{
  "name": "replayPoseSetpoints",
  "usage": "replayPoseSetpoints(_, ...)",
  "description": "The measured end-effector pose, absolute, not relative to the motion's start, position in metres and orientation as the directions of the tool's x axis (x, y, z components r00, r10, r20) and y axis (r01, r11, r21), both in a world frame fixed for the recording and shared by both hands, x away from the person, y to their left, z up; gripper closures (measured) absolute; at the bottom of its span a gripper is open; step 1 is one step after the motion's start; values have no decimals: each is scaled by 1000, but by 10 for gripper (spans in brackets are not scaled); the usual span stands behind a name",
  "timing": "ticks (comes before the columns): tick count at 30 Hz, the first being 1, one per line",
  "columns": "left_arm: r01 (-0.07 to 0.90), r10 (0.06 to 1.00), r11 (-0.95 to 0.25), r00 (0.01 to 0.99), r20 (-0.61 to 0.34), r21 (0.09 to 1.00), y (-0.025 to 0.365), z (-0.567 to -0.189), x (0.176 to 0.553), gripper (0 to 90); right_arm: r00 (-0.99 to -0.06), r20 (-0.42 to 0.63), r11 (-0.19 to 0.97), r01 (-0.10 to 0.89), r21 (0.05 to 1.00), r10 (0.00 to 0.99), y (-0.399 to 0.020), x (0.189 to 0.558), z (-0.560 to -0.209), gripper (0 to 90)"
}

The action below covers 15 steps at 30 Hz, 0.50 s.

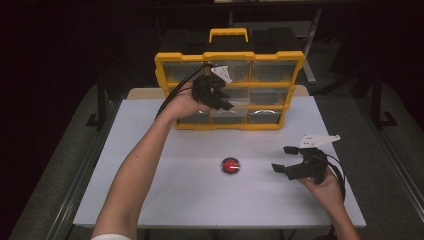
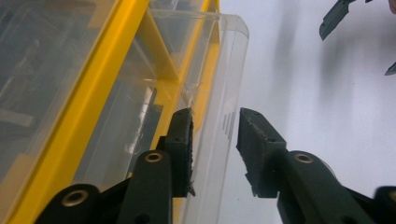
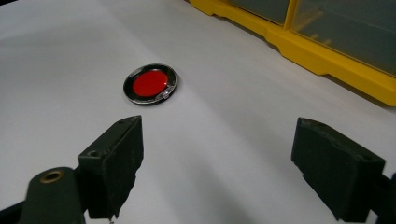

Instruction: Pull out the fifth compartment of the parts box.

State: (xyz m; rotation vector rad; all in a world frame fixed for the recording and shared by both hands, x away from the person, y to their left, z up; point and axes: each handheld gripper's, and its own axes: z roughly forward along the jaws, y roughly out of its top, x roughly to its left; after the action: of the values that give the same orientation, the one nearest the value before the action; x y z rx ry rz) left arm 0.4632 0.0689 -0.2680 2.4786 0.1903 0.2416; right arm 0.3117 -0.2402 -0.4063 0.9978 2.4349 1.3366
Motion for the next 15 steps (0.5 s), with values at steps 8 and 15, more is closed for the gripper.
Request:
replayPoseSetpoints(8,67,173,-788,978,115,612,71,-268,464,719,-758,147,367,464,806,635,-240,312,-406,159)
replayPoseSetpoints(15,63,153,-793,983,98,606,72,-266,459,723,-760,144,370,461,806,633,-239,312,-407,159)
